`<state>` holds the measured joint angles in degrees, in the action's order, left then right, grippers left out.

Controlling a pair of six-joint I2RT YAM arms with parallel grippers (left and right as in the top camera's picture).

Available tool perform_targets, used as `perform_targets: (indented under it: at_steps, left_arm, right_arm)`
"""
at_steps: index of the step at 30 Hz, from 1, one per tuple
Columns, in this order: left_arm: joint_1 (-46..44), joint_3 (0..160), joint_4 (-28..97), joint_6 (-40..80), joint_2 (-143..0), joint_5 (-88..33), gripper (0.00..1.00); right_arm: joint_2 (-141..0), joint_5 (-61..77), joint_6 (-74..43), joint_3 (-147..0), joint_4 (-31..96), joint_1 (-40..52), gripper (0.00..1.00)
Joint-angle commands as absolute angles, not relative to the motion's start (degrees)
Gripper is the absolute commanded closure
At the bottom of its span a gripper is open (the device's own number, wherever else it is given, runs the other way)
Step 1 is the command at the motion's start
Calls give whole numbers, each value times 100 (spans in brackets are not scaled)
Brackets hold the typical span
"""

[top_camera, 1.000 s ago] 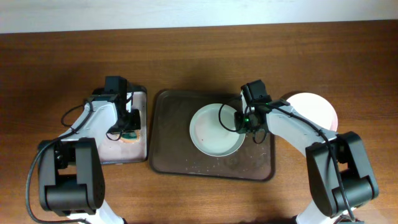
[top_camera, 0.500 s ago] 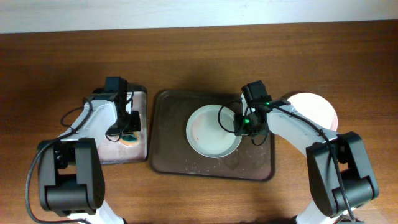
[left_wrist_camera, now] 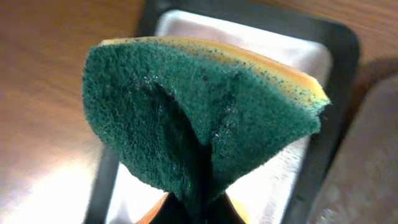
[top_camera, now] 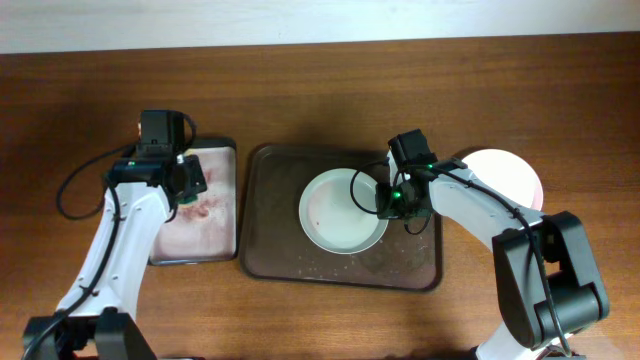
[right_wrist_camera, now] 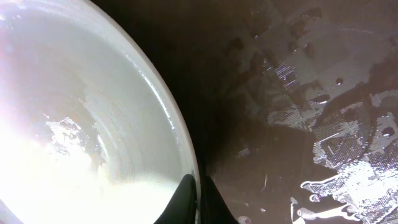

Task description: Clean dirty plates on tray and stack at the side

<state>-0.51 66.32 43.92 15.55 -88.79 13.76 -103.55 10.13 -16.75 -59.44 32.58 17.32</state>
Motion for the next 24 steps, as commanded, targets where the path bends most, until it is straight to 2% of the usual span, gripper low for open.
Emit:
perform_targets:
  at_steps: [1, 9, 24]
  left_arm:
    - [-193, 6733, 4558, 2241, -8696, 2314, 100]
    - [-690, 6733, 4663, 2377, -8698, 3546, 100]
    - [-976, 6733, 4683, 2377, -8698, 3579, 100]
  right_arm:
    - [-10398, 969, -1702, -5889, 3341, 1723, 96]
    - [-10398, 969, -1702, -5889, 3339, 1723, 96]
    - [-10398, 969, -1699, -5889, 3339, 1723, 96]
